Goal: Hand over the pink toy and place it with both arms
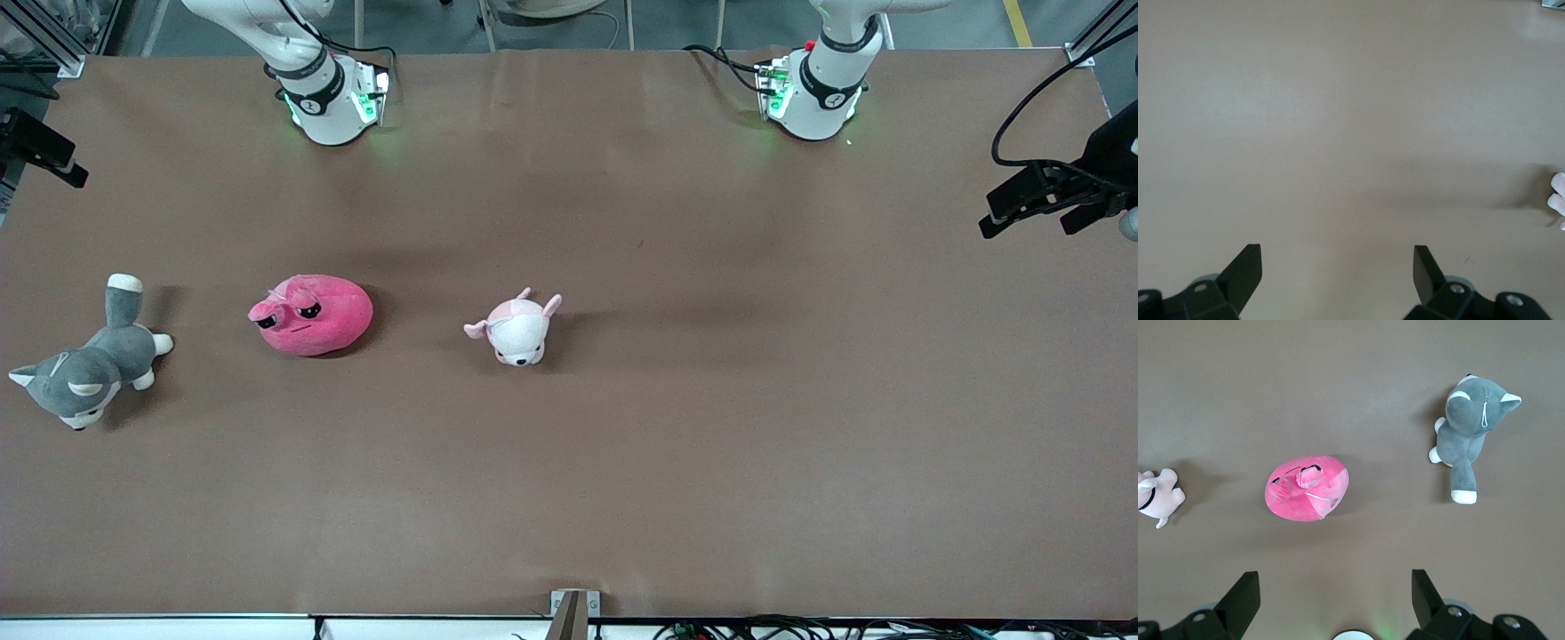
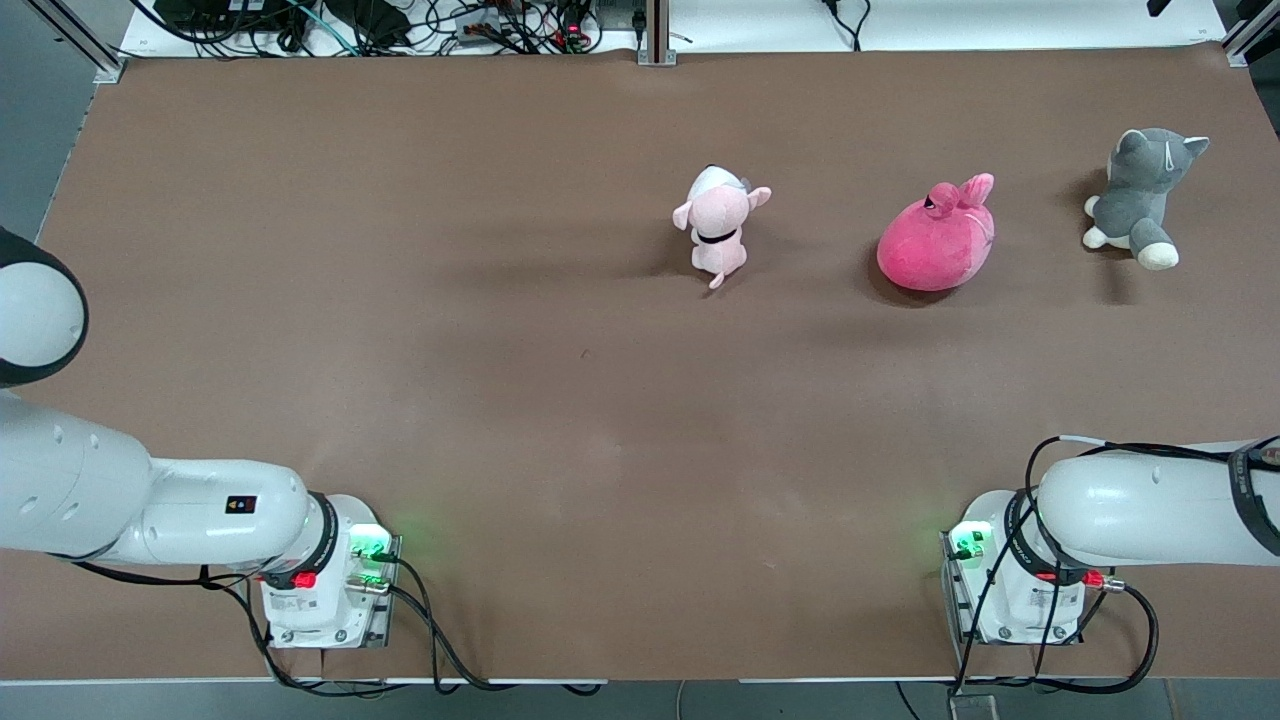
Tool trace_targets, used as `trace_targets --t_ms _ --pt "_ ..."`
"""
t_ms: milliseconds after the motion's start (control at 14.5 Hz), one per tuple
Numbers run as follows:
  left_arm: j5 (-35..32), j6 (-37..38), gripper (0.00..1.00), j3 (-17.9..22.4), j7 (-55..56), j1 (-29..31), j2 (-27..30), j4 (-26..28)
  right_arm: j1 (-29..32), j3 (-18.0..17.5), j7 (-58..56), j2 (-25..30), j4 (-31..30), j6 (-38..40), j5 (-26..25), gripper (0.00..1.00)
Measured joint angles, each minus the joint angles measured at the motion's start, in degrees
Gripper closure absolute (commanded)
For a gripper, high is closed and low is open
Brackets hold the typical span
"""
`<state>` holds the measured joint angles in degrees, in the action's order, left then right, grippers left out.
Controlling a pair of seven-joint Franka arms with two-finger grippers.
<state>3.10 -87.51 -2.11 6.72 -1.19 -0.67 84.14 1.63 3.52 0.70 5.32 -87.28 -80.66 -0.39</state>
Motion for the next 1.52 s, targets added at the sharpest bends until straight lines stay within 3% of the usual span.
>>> trace_targets --t_ms 415,1521 --pt "0.00 0.00 0.00 -0.28 0.00 -0.04 0.00 -0.02 -0.02 -0.02 0.00 -2.74 2.63 2.53 0.00 0.00" --pt "0.00 0.00 0.00 -0.27 0.00 0.05 0.00 -0.04 -0.07 -0.21 -0.09 1.37 -4.21 -0.84 0.02 0.00"
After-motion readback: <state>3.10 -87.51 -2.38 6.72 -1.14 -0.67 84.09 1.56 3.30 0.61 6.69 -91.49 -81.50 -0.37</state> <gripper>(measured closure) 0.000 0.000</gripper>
